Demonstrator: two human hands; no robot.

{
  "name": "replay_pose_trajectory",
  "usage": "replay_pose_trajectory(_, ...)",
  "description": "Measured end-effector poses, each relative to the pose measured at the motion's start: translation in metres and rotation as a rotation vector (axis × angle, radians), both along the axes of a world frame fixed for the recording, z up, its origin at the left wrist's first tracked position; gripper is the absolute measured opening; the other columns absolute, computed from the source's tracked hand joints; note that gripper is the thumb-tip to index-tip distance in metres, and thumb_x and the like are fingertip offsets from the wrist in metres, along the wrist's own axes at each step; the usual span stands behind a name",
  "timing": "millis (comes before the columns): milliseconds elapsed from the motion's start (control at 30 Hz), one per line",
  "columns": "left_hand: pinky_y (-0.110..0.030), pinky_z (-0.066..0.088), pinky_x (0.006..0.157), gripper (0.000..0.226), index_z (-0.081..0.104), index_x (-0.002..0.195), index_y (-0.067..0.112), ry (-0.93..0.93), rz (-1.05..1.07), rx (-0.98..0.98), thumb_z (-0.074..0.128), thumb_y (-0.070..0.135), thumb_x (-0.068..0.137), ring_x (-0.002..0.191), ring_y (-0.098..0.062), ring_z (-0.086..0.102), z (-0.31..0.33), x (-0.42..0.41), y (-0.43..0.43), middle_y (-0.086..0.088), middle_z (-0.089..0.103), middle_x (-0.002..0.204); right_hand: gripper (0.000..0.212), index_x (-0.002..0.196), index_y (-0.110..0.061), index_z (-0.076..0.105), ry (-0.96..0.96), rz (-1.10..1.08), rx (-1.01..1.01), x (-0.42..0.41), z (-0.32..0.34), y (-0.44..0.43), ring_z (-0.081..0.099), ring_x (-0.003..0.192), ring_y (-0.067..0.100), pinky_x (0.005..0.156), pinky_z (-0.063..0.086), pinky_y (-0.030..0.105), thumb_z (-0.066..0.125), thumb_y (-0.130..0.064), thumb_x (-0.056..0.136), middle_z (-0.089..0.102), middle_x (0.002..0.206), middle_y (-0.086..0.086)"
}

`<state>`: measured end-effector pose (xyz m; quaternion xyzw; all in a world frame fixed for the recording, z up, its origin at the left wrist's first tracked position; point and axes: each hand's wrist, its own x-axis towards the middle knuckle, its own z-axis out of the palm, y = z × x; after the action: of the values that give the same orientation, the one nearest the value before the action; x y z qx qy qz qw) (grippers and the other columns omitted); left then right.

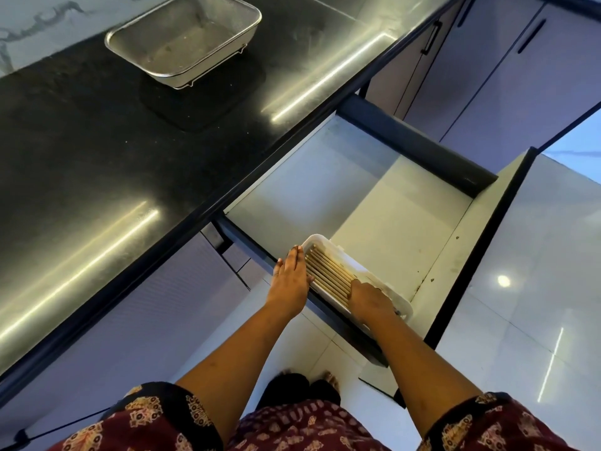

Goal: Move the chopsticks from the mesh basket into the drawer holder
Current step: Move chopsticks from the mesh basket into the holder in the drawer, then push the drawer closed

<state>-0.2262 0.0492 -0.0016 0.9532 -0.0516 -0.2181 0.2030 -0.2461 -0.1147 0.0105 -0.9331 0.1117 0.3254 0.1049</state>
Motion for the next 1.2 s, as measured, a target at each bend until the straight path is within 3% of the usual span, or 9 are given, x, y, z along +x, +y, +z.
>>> replay_pose_trajectory(167, -0.042, 0.0, 0.119, 0.065, 0.0, 0.151, 0.008, -0.016, -0.028, -0.012, 0.036, 0.028, 0.101, 0.149, -0.027, 0.003, 0.002, 0.0, 0.001, -0.011, 0.002, 0.16, 0.03, 0.129, -0.012, 0.046, -0.005, -0.012, -0.007, -0.007, 0.0, -0.005, 0.057, 0.116, 0.027, 0.097, 0.05, 0.04, 0.043, -0.015, 0.099, 0.059, 0.126, 0.011)
replay_pose_trajectory(367, -0.042, -0.001, 0.119, 0.066, -0.003, 0.151, 0.006, -0.039, -0.045, -0.024, 0.035, 0.027, 0.101, 0.149, -0.028, 0.0, 0.007, -0.003, 0.002, -0.013, -0.001, 0.16, 0.032, 0.129, -0.006, 0.05, 0.13, -0.047, 0.011, -0.017, 0.001, -0.008, 0.055, 0.119, 0.03, 0.102, 0.046, 0.039, 0.043, -0.012, 0.099, 0.058, 0.129, 0.015)
replay_pose_trajectory(533, -0.042, 0.001, 0.12, 0.07, -0.006, 0.15, 0.004, -0.091, 0.057, 0.007, 0.036, 0.031, 0.101, 0.148, -0.029, -0.007, 0.008, -0.011, -0.001, -0.014, -0.005, 0.16, 0.034, 0.132, -0.006, 0.047, 0.122, -0.003, -0.009, -0.02, 0.006, -0.018, 0.057, 0.116, 0.028, 0.098, 0.048, 0.035, 0.041, -0.012, 0.1, 0.058, 0.128, 0.014)
replay_pose_trajectory(667, -0.042, 0.003, 0.12, 0.073, -0.008, 0.15, 0.004, -0.099, 0.227, -0.019, 0.034, 0.036, 0.1, 0.148, -0.028, -0.01, 0.005, -0.024, -0.01, -0.014, -0.007, 0.16, 0.033, 0.131, -0.007, 0.047, 0.113, 0.123, -0.044, -0.021, 0.013, -0.029, 0.058, 0.113, 0.027, 0.093, 0.047, 0.033, 0.039, -0.015, 0.1, 0.059, 0.126, 0.014)
replay_pose_trajectory(800, -0.042, 0.002, 0.12, 0.071, -0.008, 0.149, 0.001, -0.092, 0.336, -0.008, 0.031, 0.035, 0.101, 0.148, -0.029, -0.01, 0.003, -0.037, -0.027, -0.015, -0.009, 0.16, 0.031, 0.125, -0.003, 0.053, 0.145, 0.249, -0.042, -0.019, 0.019, -0.044, 0.059, 0.108, 0.029, 0.092, 0.05, 0.035, 0.044, -0.009, 0.095, 0.056, 0.106, 0.013)
replay_pose_trajectory(900, -0.041, 0.002, 0.12, 0.068, -0.007, 0.149, 0.0, -0.071, 0.445, -0.034, 0.032, 0.03, 0.101, 0.148, -0.03, -0.01, 0.008, -0.05, -0.045, -0.015, -0.01, 0.16, 0.031, 0.125, -0.007, 0.053, 0.139, 0.352, -0.044, -0.017, 0.025, -0.052, 0.06, 0.107, 0.028, 0.086, 0.049, 0.036, 0.043, -0.008, 0.095, 0.059, 0.115, 0.011)
replay_pose_trajectory(1033, -0.041, 0.006, 0.121, 0.067, -0.005, 0.149, 0.001, -0.029, 0.607, -0.116, 0.037, 0.015, 0.1, 0.148, -0.03, -0.007, 0.019, -0.068, -0.082, -0.016, -0.011, 0.159, 0.032, 0.123, -0.01, 0.053, 0.026, 0.551, -0.027, -0.021, 0.039, -0.065, 0.06, 0.107, 0.029, 0.083, 0.048, 0.036, 0.042, -0.012, 0.094, 0.059, 0.119, 0.011)
replay_pose_trajectory(1200, -0.037, 0.01, 0.12, 0.066, 0.0, 0.149, -0.003, 0.167, 0.682, -0.166, 0.04, 0.01, 0.098, 0.148, -0.032, 0.0, 0.038, -0.095, -0.138, -0.019, -0.011, 0.158, 0.038, 0.117, -0.014, 0.06, -0.205, 0.796, 0.004, -0.038, 0.062, -0.107, 0.06, 0.106, 0.032, 0.084, 0.041, 0.037, 0.034, -0.035, 0.098, 0.064, 0.118, 0.012)
